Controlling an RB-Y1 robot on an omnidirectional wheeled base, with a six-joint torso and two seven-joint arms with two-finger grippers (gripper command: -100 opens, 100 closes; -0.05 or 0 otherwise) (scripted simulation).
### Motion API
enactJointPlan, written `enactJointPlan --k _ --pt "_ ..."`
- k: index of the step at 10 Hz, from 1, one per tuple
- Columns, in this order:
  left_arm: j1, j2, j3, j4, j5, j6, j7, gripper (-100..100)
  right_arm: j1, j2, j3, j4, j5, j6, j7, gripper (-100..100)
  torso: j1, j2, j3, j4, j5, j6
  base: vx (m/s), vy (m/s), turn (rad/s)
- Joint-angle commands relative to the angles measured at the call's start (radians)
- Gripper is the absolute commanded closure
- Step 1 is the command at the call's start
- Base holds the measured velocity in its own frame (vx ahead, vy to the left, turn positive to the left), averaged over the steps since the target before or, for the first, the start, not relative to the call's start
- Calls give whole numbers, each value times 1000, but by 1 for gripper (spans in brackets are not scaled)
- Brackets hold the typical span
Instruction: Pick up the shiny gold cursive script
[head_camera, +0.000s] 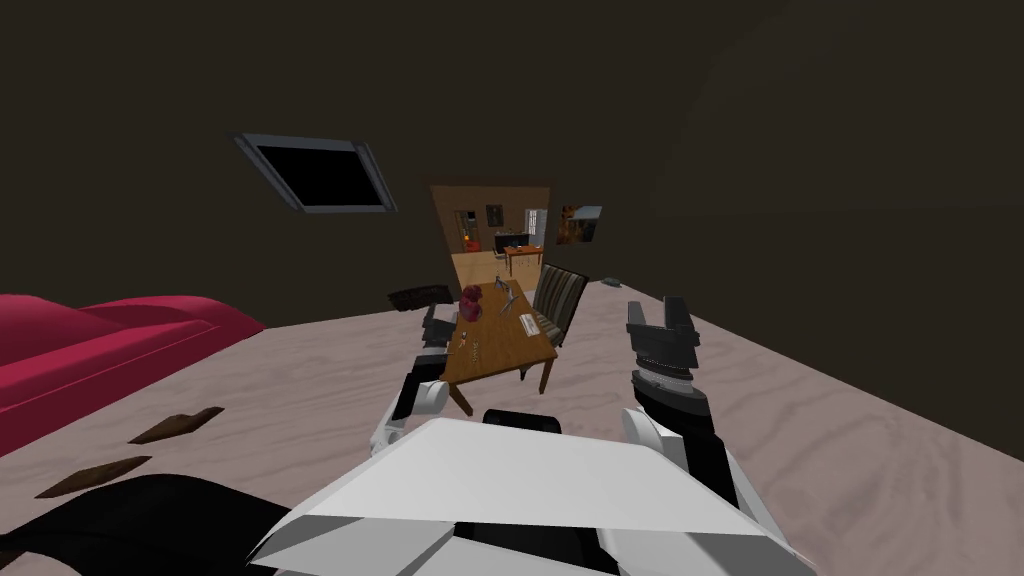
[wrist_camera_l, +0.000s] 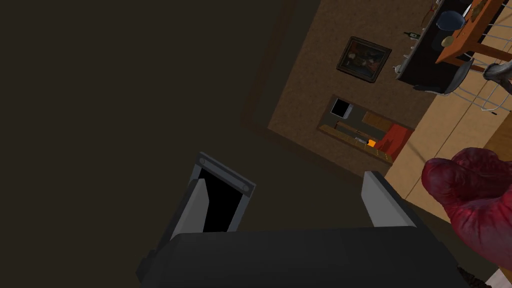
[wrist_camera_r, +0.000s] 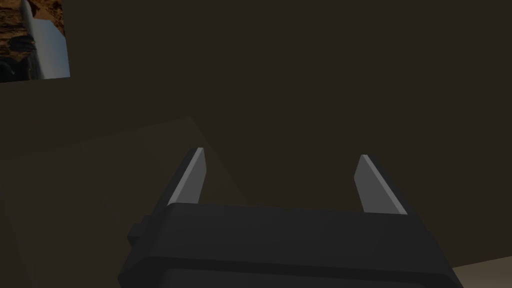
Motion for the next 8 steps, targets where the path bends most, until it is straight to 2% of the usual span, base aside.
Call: enactJointPlan --k 1,2,3,4,5,6,7,8 --pt "-16 5 12 50 30 -7 50 -100 0 0 0 0 0 0 0 0 0 0 0 0 0 0 -3 13 -177" --pt "-16 5 12 60 30 -7 54 -100 0 0 0 0 0 0 0 0 0 0 0 0 0 0 -2 14 -75" --pt "-29 7 18 92 50 -16 88 -100 0 0 0 0 0 0 0 0 0 0 0 0 0 0 -3 9 -108" --pt "-29 7 18 108 50 -16 88 -100 0 0 0 0 0 0 0 0 0 0 0 0 0 0 -2 9 -63" --pt "-43 9 25 150 70 -25 124 -100 0 0 0 0 0 0 0 0 0 0 0 0 0 0 -4 8 -129" --pt "-43 9 25 159 70 -25 124 -100 0 0 0 0 0 0 0 0 0 0 0 0 0 0 -3 10 -78" --pt "-57 9 32 199 91 -35 161 -100 0 0 0 0 0 0 0 0 0 0 0 0 0 0 -4 9 -134" --pt "-57 9 32 211 91 -35 161 -100 0 0 0 0 0 0 0 0 0 0 0 0 0 0 -3 10 -65"
